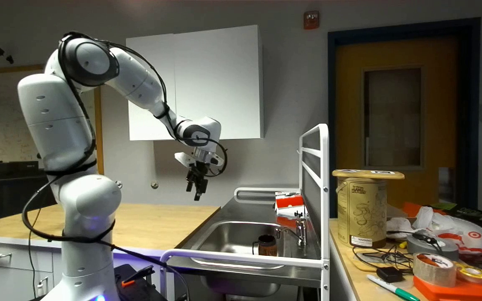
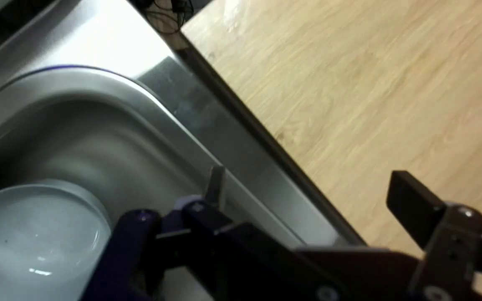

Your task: Pick up the brown mug from the sink and place it on the countertop

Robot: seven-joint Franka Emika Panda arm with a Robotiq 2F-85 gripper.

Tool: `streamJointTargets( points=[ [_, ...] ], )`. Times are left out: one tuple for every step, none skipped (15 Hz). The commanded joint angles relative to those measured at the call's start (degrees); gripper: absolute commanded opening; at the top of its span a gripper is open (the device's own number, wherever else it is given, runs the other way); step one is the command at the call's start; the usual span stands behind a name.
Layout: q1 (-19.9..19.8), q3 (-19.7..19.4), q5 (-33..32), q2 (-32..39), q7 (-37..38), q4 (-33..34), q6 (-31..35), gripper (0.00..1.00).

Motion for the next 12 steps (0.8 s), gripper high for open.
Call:
streamJointTargets(
  points=[
    [-2.3, -2.1, -0.3, 10.4, -0.4, 7.6, 6.7, 1.0],
    [-2.9, -2.5, -0.4, 13.1, 0.1, 9.4, 8.9, 1.0],
    [-3.4, -2.9, -0.4, 15.5, 0.7, 11.0, 10.8, 1.0],
    [-3.9, -3.4, -0.5, 18.5, 0.9, 12.9, 12.7, 1.0],
    [-4.3, -3.7, -0.6, 20.7, 1.4, 14.5, 14.2, 1.0],
    [-4.8, -4.0, -0.7, 23.6, 1.5, 16.5, 15.4, 1.0],
    [-5.1, -4.2, -0.8, 25.8, 1.8, 18.1, 16.5, 1.0],
    [-5.4, -4.3, -0.7, 28.0, 1.7, 19.9, 17.2, 1.0],
    [-5.7, -4.4, -0.8, 30.1, 2.0, 21.6, 17.8, 1.0],
    [-5.9, -4.5, -1.0, 32.1, 2.3, 23.3, 18.7, 1.0],
    [-6.0, -4.6, -1.1, 33.9, 2.8, 24.8, 19.7, 1.0],
    [-6.0, -4.6, -1.3, 35.6, 3.0, 26.3, 20.8, 1.0]
  ],
)
